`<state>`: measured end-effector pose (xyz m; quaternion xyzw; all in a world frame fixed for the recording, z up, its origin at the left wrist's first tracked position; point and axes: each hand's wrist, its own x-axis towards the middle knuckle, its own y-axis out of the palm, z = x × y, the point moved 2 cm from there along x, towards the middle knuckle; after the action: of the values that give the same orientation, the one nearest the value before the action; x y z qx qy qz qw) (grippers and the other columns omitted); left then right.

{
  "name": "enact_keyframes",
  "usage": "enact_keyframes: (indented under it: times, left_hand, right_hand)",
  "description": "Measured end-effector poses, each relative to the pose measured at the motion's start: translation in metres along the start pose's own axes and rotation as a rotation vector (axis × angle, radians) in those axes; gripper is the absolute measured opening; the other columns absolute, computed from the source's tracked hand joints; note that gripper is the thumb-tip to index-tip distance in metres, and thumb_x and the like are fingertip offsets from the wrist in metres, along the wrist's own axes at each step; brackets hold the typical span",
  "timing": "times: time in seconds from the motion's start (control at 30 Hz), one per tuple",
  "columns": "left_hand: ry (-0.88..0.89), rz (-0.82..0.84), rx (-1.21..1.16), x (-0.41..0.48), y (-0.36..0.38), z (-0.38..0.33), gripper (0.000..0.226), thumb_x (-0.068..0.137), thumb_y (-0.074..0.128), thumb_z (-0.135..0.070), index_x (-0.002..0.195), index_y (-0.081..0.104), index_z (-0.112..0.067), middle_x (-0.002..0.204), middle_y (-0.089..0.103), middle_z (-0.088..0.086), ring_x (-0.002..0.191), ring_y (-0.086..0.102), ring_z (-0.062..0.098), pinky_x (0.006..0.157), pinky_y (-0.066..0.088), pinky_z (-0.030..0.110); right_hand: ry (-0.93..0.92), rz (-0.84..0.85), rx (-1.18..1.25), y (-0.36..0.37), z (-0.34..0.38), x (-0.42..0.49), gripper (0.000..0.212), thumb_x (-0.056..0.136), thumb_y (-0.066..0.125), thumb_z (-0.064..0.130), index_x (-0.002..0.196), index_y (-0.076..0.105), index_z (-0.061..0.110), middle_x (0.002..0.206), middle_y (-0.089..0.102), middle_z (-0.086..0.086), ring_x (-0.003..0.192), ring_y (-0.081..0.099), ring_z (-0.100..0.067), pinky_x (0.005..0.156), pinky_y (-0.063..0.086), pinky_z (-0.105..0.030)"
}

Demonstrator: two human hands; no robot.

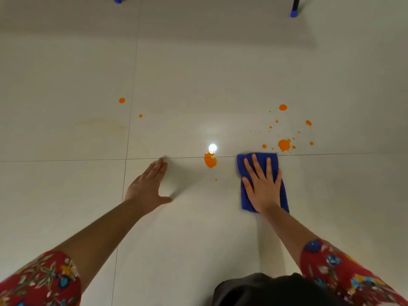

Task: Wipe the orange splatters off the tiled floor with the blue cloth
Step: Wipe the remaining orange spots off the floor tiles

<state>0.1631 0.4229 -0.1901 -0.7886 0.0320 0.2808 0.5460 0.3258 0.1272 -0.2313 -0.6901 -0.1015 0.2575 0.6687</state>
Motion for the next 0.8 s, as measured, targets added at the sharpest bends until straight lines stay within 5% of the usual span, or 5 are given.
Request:
enact_keyframes:
  times: [0.23,0.4,0.5,0.67,0.8]
  left_hand:
    - [-0.01,-0.025,-0.114,0.001,-0.003,0.004,0.108,0.074,0.07,-0.055,0.152,-0.002,-0.03,0.156,-0.012,-0.023,0.144,-0.004,-0.003,0.11,0.034,0.03]
    - [-0.016,-0.048,-0.131,-0.002,-0.006,0.005,0.107,0.072,0.07,-0.056,0.151,0.002,-0.035,0.155,-0.009,-0.028,0.142,-0.002,-0.007,0.104,0.04,0.028]
    - [-0.017,-0.051,-0.135,-0.002,-0.007,0.004,0.106,0.072,0.071,-0.056,0.151,0.002,-0.037,0.154,-0.009,-0.029,0.142,-0.001,-0.008,0.103,0.042,0.029]
    - [-0.016,-0.072,-0.158,-0.004,-0.008,0.004,0.108,0.07,0.072,-0.056,0.15,0.003,-0.038,0.153,-0.008,-0.031,0.142,0.002,-0.009,0.105,0.038,0.025]
    - [0.006,-0.069,-0.156,-0.005,-0.007,0.005,0.105,0.072,0.069,-0.058,0.15,0.001,-0.039,0.151,-0.011,-0.033,0.141,0.0,-0.011,0.106,0.038,0.025]
  right_hand:
    - [-0.475,0.003,-0.043,0.013,0.035,-0.038,0.059,0.097,0.03,0.045,0.153,0.016,0.03,0.161,0.016,0.007,0.149,0.01,-0.02,0.115,0.018,-0.048]
    - [-0.042,-0.031,0.015,0.001,-0.01,-0.008,0.061,0.098,0.013,0.049,0.154,0.008,0.027,0.162,0.008,0.005,0.149,0.004,-0.019,0.118,0.015,-0.049]
    - [0.008,-0.076,0.034,-0.012,0.037,0.054,0.063,0.096,0.013,0.049,0.154,0.016,0.024,0.161,0.014,0.002,0.149,0.013,-0.023,0.117,0.013,-0.05]
    - [-0.496,-0.069,-0.023,-0.001,0.125,0.027,0.059,0.097,0.03,0.046,0.152,0.021,0.028,0.161,0.017,0.004,0.148,0.015,-0.026,0.116,0.017,-0.052]
    - [-0.743,-0.045,-0.071,0.008,0.059,-0.033,0.06,0.096,0.035,0.05,0.152,0.017,0.037,0.16,0.016,0.011,0.149,0.013,-0.019,0.117,0.016,-0.048]
